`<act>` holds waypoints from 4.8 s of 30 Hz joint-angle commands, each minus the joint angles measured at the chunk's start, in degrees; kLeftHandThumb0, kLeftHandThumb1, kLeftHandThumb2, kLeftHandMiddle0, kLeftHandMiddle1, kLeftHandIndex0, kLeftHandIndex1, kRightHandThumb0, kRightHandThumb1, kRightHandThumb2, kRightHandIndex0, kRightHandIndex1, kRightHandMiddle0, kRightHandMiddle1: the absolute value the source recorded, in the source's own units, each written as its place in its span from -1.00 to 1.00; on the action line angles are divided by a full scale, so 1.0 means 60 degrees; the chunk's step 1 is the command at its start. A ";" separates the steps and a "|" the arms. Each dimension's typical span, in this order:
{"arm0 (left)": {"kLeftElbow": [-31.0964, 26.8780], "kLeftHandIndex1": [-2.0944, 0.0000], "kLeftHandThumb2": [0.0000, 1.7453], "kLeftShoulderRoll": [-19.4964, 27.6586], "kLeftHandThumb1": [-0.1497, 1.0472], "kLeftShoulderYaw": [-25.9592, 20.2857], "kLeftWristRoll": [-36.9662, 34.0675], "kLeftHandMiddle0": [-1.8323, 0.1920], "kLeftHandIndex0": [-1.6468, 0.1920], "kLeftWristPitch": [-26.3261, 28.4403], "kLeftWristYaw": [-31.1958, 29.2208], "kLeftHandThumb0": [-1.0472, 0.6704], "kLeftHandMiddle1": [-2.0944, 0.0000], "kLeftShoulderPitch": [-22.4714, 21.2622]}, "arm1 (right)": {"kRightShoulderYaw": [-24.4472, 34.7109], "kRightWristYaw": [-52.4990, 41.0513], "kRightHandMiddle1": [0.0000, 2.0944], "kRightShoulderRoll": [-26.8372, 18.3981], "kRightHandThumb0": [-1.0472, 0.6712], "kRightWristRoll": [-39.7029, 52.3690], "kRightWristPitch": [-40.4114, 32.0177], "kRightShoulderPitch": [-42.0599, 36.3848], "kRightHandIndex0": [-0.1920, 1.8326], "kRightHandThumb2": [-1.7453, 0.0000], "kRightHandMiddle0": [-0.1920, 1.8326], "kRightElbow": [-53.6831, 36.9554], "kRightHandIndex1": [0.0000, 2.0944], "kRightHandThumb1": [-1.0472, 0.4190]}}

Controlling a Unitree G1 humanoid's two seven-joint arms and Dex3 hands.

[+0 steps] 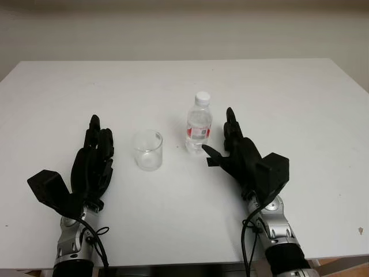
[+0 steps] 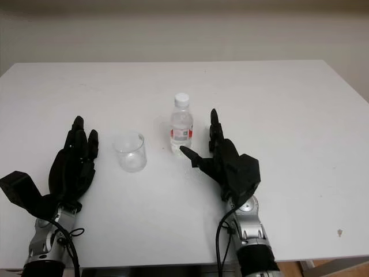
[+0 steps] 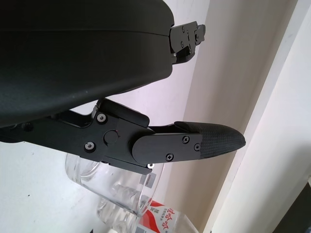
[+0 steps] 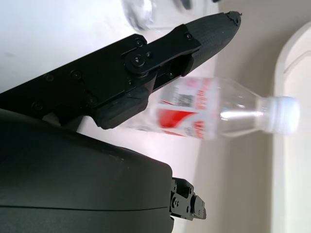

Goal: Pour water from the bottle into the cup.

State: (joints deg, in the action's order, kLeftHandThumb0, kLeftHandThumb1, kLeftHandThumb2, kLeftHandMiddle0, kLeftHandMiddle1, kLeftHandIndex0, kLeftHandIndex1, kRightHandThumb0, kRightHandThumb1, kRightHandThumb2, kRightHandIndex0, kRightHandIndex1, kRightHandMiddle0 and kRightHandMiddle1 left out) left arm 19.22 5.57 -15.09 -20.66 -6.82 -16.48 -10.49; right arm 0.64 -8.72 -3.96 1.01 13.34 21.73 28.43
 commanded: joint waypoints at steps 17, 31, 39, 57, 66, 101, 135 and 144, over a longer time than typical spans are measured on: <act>0.0157 0.95 -0.50 -0.0207 1.00 0.0060 0.0051 0.98 1.00 0.0139 0.0117 -0.66 0.95 0.0401 | -0.0016 0.0594 -1.00 0.0423 -0.95 -0.0289 0.0547 0.2632 -1.00 0.94 -1.00 0.3148 -1.00 -0.79; 0.0162 0.95 -0.49 -0.0240 1.00 0.0112 0.0103 0.99 1.00 0.0068 0.0103 -0.66 0.95 0.0476 | -0.0190 0.0302 -1.00 0.0432 -0.93 -0.0433 0.1027 0.2622 -1.00 0.94 -1.00 0.3443 -1.00 -0.80; 0.0115 0.96 -0.48 -0.0306 1.00 0.0138 0.0054 0.99 1.00 0.0045 0.0103 -0.65 0.95 0.0536 | 0.0259 -0.0305 -1.00 0.0738 -0.80 0.0324 0.1309 0.2937 -1.00 0.95 -1.00 0.4087 -1.00 -0.74; 0.0051 0.95 -0.49 -0.0430 1.00 0.0206 0.0212 0.97 0.98 -0.0050 0.0359 -0.66 0.95 0.0592 | 0.0162 0.0694 0.89 0.0724 -0.46 -0.0340 0.1332 0.3389 -0.20 0.93 -0.42 0.4707 0.87 -0.82; 0.0082 0.95 -0.49 -0.0449 1.00 0.0218 0.0212 0.97 0.98 -0.0039 0.0410 -0.65 0.95 0.0524 | -0.0156 0.0363 0.96 0.0451 -0.45 -0.0721 0.0910 0.3454 0.02 0.92 -0.21 0.4648 0.93 -0.92; 0.0152 0.95 -0.48 -0.0335 1.00 0.0186 0.0259 0.98 0.99 -0.0022 0.0278 -0.66 0.95 0.0505 | -0.1050 0.3063 1.00 -0.0593 -0.15 -0.2797 0.2488 0.5618 0.63 0.72 0.48 0.6315 1.00 -1.00; 0.0151 0.95 -0.49 -0.0576 1.00 0.0236 0.0292 0.98 0.98 -0.0166 0.0459 -0.67 0.95 0.0597 | -0.6627 0.7961 1.00 -0.1437 -0.26 -0.9203 0.1232 0.7871 0.49 0.86 -0.11 0.7609 1.00 -1.00; 0.0218 0.95 -0.49 -0.0643 1.00 0.0210 0.0272 0.98 0.98 -0.0262 0.0469 -0.67 0.95 0.0554 | -0.7775 0.9545 1.00 -0.1581 -0.32 -1.0379 0.1013 0.8321 0.47 0.83 0.01 0.7789 1.00 -1.00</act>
State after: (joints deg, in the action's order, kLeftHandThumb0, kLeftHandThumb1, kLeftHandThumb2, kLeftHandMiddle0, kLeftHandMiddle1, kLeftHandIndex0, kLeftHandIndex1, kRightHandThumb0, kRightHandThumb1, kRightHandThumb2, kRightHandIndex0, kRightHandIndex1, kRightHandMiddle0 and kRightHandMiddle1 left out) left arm 17.88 2.99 -14.00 -18.85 -9.07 -13.79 -9.67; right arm -45.45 47.66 -12.91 -60.78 20.04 69.54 75.15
